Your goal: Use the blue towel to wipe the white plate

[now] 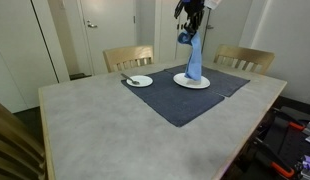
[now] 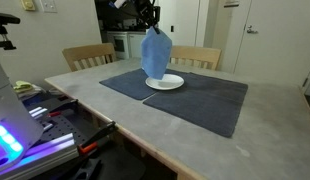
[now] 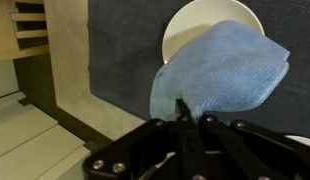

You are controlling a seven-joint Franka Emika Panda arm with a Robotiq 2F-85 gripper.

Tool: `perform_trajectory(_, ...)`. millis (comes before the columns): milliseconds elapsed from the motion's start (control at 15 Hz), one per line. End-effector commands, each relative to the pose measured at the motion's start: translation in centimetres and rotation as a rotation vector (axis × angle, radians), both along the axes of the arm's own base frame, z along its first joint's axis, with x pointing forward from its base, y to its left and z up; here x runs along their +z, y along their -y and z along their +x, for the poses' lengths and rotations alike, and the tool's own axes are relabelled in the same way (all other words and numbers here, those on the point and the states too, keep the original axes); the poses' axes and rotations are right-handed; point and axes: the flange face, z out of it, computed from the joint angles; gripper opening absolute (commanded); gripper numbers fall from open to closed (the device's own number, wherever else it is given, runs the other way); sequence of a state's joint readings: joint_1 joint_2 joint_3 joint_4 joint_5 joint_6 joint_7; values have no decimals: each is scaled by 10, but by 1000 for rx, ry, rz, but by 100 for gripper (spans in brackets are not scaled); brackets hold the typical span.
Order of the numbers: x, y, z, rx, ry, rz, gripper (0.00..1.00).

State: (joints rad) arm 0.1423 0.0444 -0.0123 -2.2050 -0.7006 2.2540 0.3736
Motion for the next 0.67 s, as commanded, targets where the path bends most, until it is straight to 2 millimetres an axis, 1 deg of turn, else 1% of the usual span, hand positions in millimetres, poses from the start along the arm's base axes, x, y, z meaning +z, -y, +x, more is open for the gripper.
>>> perform_trajectory(0,0,0,0,0,0,0,1)
perform_trajectory(67,-1,2,6,-16,-4,-10,1)
perform_trajectory(200,-5,14,17,-41,-18,-18,1)
perform_trajectory(400,-8,41,27,-86,4,-27,1)
perform_trajectory(600,-18,67,32,-156,16,57,1)
